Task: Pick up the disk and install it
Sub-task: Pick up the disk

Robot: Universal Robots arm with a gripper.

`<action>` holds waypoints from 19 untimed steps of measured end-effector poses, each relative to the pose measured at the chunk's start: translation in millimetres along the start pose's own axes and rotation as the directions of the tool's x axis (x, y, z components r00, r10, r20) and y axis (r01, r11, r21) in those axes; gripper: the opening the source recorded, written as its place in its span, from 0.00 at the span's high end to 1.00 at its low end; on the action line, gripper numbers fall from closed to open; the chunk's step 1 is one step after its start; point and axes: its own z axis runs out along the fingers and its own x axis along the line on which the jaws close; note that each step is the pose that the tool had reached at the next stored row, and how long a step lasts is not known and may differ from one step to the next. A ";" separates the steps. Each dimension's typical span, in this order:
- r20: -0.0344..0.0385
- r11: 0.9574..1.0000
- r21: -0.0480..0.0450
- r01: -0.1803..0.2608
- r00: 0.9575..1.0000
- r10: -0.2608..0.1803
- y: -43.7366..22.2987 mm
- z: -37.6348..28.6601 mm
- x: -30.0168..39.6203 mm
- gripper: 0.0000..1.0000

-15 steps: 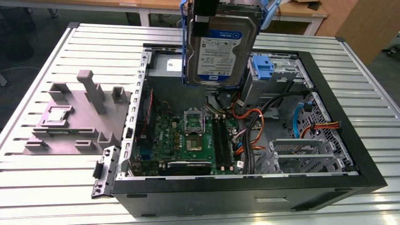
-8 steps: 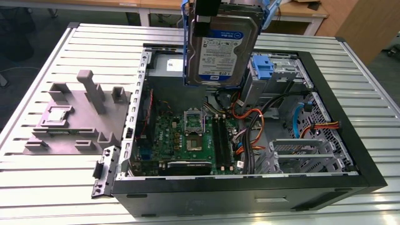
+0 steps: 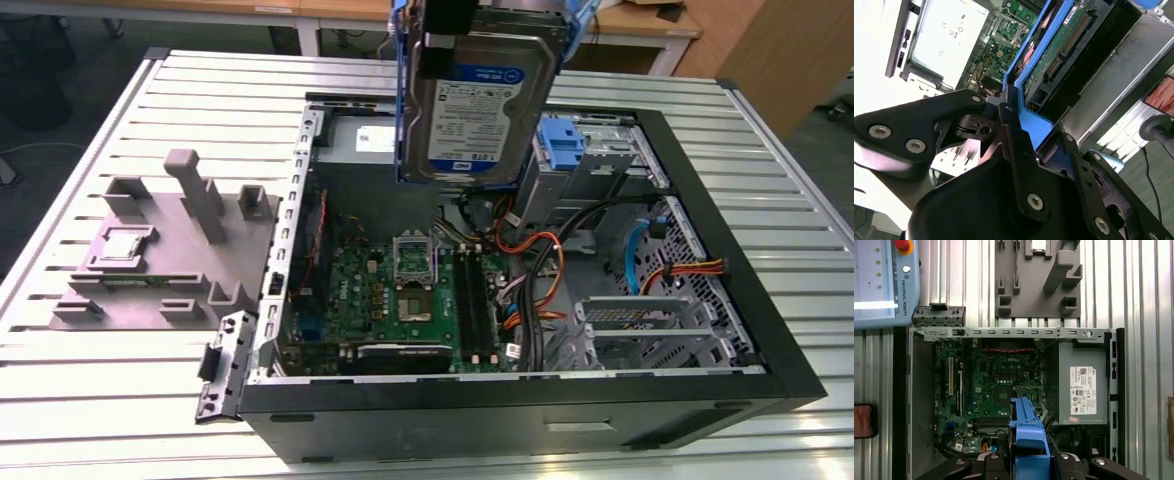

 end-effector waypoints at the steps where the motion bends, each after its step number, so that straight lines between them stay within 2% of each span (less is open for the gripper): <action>1: 0.000 1.000 0.000 0.000 1.000 0.000 -0.3 0.0 0.0 0.63; 19: 0.000 1.000 0.000 0.000 1.000 0.000 -6.9 -0.1 -0.1 0.63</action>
